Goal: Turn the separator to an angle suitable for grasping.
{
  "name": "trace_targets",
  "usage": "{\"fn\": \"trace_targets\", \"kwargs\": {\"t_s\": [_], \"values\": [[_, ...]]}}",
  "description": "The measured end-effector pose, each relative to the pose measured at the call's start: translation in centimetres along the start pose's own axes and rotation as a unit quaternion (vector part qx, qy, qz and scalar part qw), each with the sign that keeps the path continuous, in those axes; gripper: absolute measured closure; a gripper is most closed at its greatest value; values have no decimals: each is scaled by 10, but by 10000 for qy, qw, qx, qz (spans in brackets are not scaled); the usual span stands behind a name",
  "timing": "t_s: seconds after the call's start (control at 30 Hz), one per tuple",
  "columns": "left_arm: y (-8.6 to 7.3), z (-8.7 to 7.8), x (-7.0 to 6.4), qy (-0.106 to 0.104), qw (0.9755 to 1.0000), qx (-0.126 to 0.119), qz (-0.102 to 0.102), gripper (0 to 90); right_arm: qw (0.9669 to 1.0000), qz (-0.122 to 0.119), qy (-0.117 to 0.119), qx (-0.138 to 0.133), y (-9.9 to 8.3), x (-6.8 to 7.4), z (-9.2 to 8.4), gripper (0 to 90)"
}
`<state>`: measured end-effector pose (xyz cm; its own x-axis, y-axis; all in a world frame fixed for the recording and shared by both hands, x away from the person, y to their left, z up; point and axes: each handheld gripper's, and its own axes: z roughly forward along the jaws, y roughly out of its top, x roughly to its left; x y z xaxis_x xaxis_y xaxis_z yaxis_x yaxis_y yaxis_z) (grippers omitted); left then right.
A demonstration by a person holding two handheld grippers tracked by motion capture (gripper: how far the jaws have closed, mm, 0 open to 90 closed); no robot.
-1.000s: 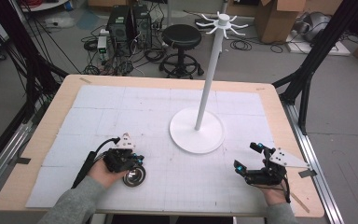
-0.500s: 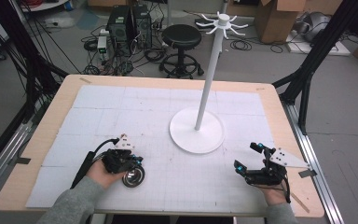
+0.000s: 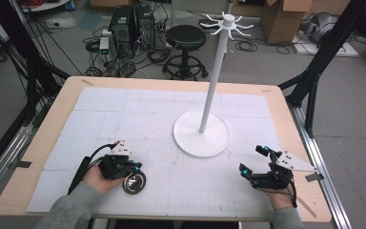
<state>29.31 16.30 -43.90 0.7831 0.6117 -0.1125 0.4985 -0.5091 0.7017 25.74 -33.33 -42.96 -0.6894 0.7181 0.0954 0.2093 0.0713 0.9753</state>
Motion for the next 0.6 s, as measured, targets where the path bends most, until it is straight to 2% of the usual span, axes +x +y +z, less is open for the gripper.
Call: {"fn": "trace_targets", "kwargs": {"t_s": [0.2, 0.6], "values": [[-5, -5, 0, -34, 10000, -23, -21, 900, 10000, -31, 18, 16, 0, 0, 2, 17], [-16, -15, -4, -136, 9999, -7, 92, 900, 10000, -16, 16, 11, 0, 0, 2, 17]]}}
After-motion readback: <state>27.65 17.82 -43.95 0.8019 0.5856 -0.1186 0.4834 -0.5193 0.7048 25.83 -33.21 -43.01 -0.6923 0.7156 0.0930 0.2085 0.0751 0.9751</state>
